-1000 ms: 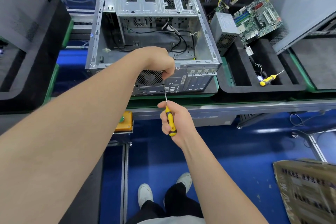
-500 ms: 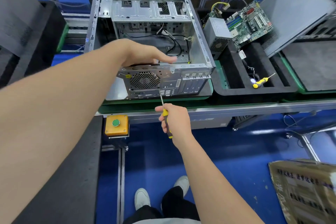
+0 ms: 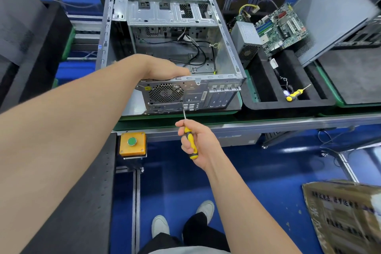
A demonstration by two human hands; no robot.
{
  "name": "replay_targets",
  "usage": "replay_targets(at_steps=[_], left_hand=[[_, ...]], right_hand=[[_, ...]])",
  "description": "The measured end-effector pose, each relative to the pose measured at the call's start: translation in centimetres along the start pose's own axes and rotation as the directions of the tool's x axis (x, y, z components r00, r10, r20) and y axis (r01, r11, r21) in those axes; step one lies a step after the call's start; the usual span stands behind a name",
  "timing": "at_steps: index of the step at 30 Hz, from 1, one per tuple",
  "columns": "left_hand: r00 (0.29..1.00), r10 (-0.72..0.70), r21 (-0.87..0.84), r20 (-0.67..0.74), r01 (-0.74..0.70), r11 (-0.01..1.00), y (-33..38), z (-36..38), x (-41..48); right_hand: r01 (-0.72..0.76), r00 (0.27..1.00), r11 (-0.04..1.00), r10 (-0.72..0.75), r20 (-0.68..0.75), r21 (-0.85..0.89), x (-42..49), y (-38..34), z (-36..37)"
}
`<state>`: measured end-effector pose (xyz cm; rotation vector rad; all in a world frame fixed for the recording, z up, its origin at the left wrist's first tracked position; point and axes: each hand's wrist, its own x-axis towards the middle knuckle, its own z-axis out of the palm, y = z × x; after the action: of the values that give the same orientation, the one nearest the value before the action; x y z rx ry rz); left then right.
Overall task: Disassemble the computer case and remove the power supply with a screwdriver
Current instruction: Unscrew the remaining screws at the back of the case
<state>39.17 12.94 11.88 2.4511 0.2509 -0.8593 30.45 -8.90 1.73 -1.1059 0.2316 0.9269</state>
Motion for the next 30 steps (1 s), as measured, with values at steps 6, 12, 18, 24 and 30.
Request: replay_targets(at_steps=[6,12,18,24,30], left_hand=[[1.0,-0.007,-0.007,-0.025,0.007,1.0,-0.1,0.2,0.3],[0.999,-0.017,-0.019,-0.044,0.016,1.0,0.0,0.2,0.2],[0.999,0.004,-0.01,-0.036,-0.005,1.0,-0.1,0.3,0.6],[0.999,-0.002,-0.007,-0.039,0.002,1.0,0.1,0.4,0.4],[0.999,0.003,0.002,-0.048,-0.003,1.0,0.2,0.4,0.3]], right_hand=[[0.035,0.773,0.3,-0.613,-0.164,-0.953,-0.5,0.3,2.0],[-0.018,0.734,0.217,-0.66,-0.161,-0.976,-0.4,0.3,1.9],[-0.043,0.986,0.938,-0.016,-0.168,-0.343,-0.2,-2.1,0.5],[-0.111,0.981,0.986,0.089,0.17,0.128,0.1,-1.3,-1.1],[-0.213,0.952,0.89,0.097,0.29,0.402,1.0,-0.1,-0.9]])
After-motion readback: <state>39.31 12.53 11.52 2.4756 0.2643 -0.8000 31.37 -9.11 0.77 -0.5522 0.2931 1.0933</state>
